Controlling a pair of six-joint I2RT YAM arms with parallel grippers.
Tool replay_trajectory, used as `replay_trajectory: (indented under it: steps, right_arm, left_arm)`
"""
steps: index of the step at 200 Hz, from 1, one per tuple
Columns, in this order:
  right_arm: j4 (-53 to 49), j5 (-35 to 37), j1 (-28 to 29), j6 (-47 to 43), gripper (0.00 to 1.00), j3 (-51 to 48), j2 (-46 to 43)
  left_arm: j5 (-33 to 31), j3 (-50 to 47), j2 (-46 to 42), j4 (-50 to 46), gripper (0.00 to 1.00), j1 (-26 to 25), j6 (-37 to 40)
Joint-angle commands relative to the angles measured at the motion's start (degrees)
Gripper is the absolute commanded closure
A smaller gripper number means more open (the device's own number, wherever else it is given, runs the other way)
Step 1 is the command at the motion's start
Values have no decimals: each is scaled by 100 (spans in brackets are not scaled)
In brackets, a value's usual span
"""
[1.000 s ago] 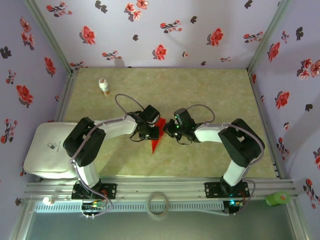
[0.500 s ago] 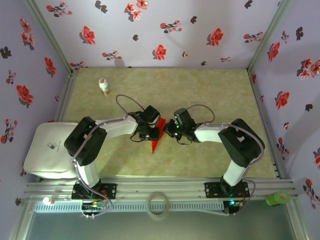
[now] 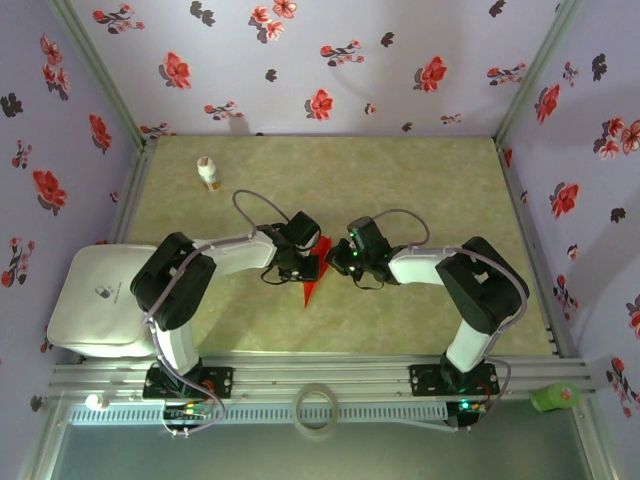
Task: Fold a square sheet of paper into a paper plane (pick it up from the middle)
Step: Move a paper plane to the center of the table.
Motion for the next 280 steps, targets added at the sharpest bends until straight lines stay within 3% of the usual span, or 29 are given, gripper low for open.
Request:
replay_trajectory:
  steps: [1, 53, 93, 131, 190, 280]
  right_arm:
    - [-64, 5, 26, -90, 92, 14, 101]
    - [-232, 38, -5, -200, 87, 20, -19]
    - [-997, 383, -130, -576, 72, -25, -525]
    - [-1350, 560, -323, -694, 69, -273, -983]
    - [-1427, 643, -528, -676, 68, -648, -1484]
    - [-1388, 625, -547, -633, 68, -753, -1438]
  left_arm:
    - [68, 87, 109, -42, 85, -36, 28]
    - [-92, 85, -58, -56, 92, -36, 6]
    - [-862, 227, -282, -356, 96, -36, -129]
    - [-1478, 663, 15, -898, 96, -27, -294]
    - [-1555, 1004, 366, -1085, 95, -20, -386]
    - [-1497, 1238, 664, -1235, 92, -11, -572]
